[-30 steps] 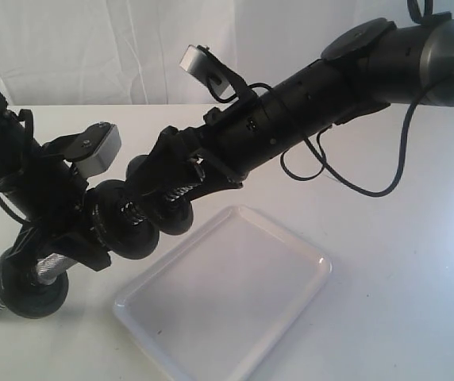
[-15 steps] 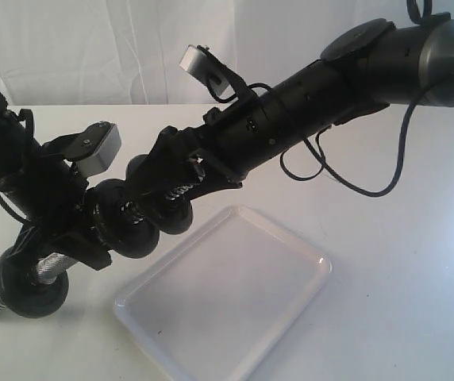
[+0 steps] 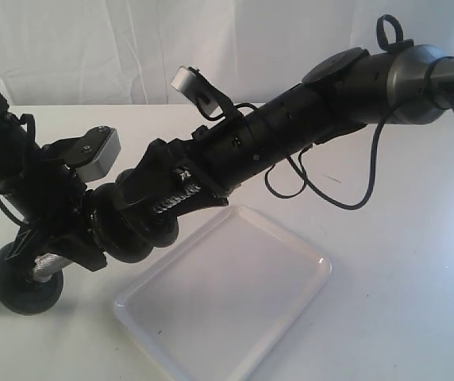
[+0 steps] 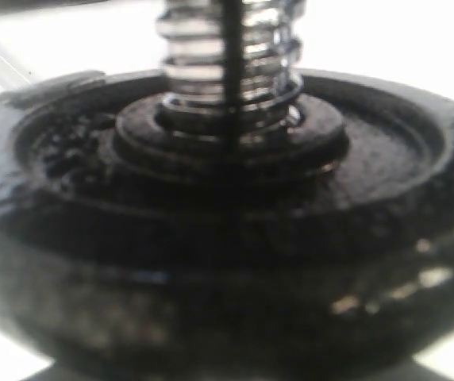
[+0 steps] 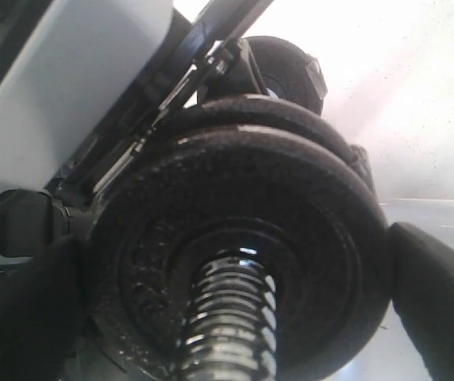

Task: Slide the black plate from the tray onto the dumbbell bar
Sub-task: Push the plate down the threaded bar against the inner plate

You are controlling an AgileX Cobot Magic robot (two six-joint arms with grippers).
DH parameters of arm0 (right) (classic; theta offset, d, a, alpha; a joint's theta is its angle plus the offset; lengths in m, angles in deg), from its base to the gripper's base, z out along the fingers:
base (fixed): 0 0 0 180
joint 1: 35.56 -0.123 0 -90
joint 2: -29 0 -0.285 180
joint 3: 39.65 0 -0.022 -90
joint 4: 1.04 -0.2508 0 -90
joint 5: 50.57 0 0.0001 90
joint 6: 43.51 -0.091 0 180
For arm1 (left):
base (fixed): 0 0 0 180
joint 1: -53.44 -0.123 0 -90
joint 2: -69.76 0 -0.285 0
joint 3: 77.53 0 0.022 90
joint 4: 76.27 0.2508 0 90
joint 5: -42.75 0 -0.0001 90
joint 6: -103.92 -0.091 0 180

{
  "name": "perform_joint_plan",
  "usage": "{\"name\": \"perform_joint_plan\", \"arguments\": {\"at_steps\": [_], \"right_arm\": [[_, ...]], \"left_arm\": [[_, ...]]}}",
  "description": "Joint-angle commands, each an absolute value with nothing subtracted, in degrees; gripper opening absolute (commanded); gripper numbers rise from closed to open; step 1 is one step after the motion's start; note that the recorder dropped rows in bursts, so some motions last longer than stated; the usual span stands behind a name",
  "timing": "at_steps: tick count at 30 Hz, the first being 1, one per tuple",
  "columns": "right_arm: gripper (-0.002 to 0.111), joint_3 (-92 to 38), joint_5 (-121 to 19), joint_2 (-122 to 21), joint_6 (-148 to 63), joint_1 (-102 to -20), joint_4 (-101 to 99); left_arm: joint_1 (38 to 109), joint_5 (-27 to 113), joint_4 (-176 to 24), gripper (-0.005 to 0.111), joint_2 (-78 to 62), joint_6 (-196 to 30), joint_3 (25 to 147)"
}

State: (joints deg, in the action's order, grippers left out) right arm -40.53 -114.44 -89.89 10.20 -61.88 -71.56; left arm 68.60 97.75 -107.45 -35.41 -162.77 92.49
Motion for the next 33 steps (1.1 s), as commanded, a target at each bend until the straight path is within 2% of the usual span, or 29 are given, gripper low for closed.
{"name": "perform_joint_plan", "arguments": {"at_steps": [1, 4, 7, 12, 33], "right_arm": [[0.057, -41.19, -113.05, -89.62, 12.00, -61.63, -72.91], [0.072, -41.19, -112.62, -89.62, 13.00, -61.63, -72.81], [0.077, -41.19, -110.74, -89.23, 13.26, -61.63, -72.77], [0.077, -41.19, -107.58, -86.72, 13.26, -60.83, -72.77], [0.076, -41.19, -109.50, -83.77, 13.05, -60.01, -71.89]], "left_arm": [[68.89, 104.27, -138.35, 0.000, -32.61, -163.88, 93.87], [68.89, 104.27, -138.35, 0.000, -32.61, -163.88, 93.87], [68.89, 104.38, -138.35, 0.000, -32.61, -163.88, 93.87], [68.89, 104.51, -138.35, 0.000, -32.61, -163.88, 93.87], [68.89, 105.26, -138.35, 0.000, -32.61, -163.88, 93.87]]}}
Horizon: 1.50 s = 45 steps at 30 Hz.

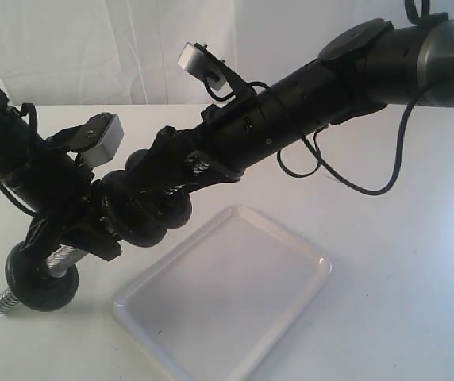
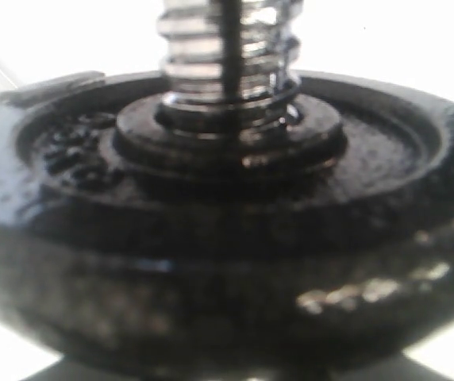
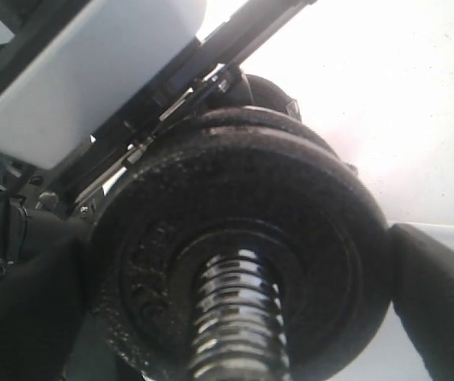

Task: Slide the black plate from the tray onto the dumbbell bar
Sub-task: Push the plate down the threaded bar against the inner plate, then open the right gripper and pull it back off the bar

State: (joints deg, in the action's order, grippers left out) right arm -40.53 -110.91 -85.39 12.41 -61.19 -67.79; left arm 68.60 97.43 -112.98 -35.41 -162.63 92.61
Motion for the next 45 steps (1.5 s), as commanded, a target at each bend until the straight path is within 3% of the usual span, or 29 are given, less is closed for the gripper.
{"name": "perform_joint_plan", "arguments": {"at_steps": [1, 28, 36, 45], "right_arm": [[0.076, -41.19, -109.74, -83.67, 13.05, -60.01, -71.89], [0.076, -41.19, -108.66, -81.62, 5.73, -60.01, -68.07], [0.076, -41.19, -116.82, -81.62, 15.71, -60.01, -68.30], [0.076, -41.19, -116.31, -81.59, 15.84, -60.01, -68.86]], "left_arm": [[68.89, 105.26, -138.35, 0.000, -32.61, -163.88, 93.87], [68.89, 105.27, -138.35, 0.000, -32.61, -163.88, 93.87], [68.89, 105.27, -138.35, 0.000, -32.61, -163.88, 93.87], [68.89, 105.19, -138.52, 0.000, -32.61, -163.88, 93.87]]}}
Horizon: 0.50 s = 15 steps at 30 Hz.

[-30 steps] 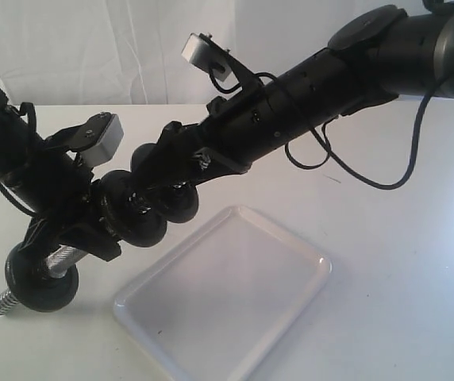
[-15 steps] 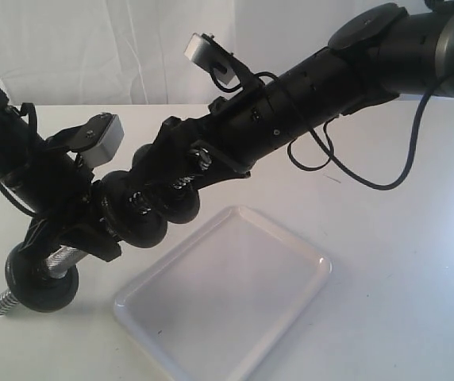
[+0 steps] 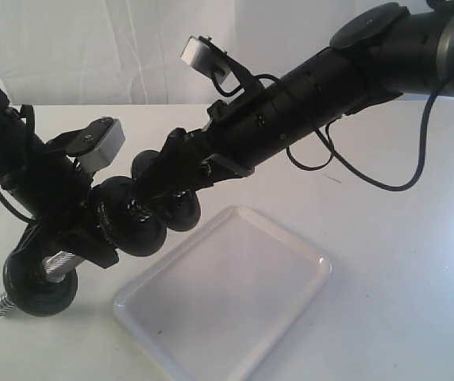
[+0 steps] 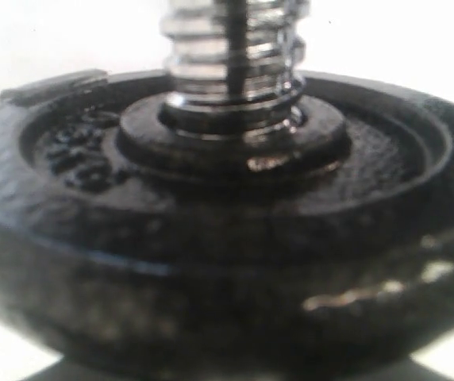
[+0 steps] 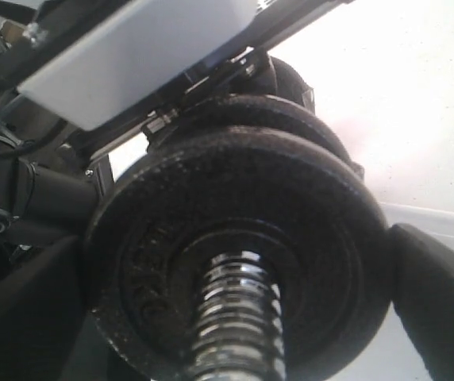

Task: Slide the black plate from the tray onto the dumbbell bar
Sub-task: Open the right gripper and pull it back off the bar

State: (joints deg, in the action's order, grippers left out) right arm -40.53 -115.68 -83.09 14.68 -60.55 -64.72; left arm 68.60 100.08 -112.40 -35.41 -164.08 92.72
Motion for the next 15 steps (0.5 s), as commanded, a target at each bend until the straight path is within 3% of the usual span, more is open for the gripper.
{"name": "perform_joint_plan", "arguments": {"at_steps": [1, 6, 15], "right_arm": [[0.077, -41.19, -116.31, -81.59, 15.84, -60.01, -68.86], [0.105, -41.19, -115.53, -81.59, 15.54, -60.01, -68.86], [0.105, -41.19, -115.48, -81.59, 15.09, -60.01, -68.86]], "left_arm": [[68.89, 105.19, -138.52, 0.000, -32.61, -163.88, 93.87], [68.89, 105.19, -138.64, 0.000, -32.61, -163.88, 93.87], [68.89, 105.30, -138.64, 0.000, -32.61, -163.88, 93.87]]}}
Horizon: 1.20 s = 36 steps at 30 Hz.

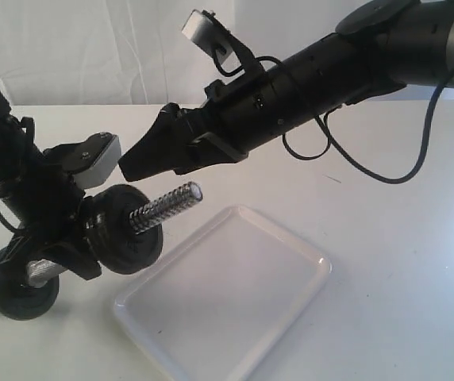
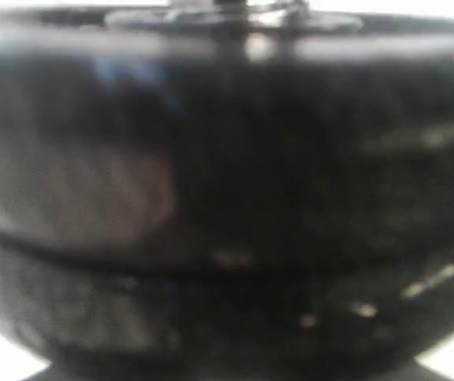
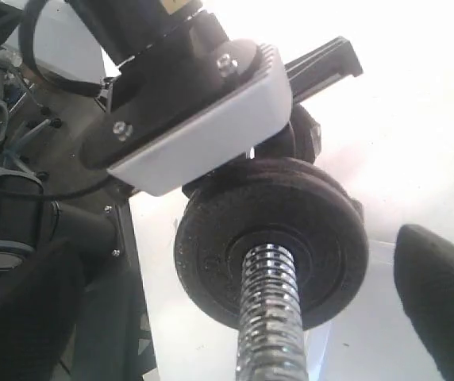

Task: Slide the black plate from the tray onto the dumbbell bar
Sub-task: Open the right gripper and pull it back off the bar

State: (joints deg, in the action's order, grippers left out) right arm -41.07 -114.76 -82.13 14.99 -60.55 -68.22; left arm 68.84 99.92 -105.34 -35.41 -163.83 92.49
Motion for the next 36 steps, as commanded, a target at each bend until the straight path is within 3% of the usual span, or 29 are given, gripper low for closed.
{"name": "perform_joint_plan", "arguments": {"at_steps": [1, 16, 36], "right_arm": [[0.105, -41.19, -115.48, -81.59, 15.09, -60.01, -68.86], [0.105, -41.19, -120.53, -81.59, 11.71, -53.33, -63.50], [0.105, -41.19, -120.53, -81.59, 8.07, -53.33, -52.45]], "left_arm": [[68.89, 105.30, -138.64, 0.000, -32.61, -163.88, 93.87], [68.89, 104.72, -138.64, 0.000, -32.61, -163.98, 93.87], [68.89, 96.27, -136.23, 0.000, -32.61, -162.34, 93.87]]}}
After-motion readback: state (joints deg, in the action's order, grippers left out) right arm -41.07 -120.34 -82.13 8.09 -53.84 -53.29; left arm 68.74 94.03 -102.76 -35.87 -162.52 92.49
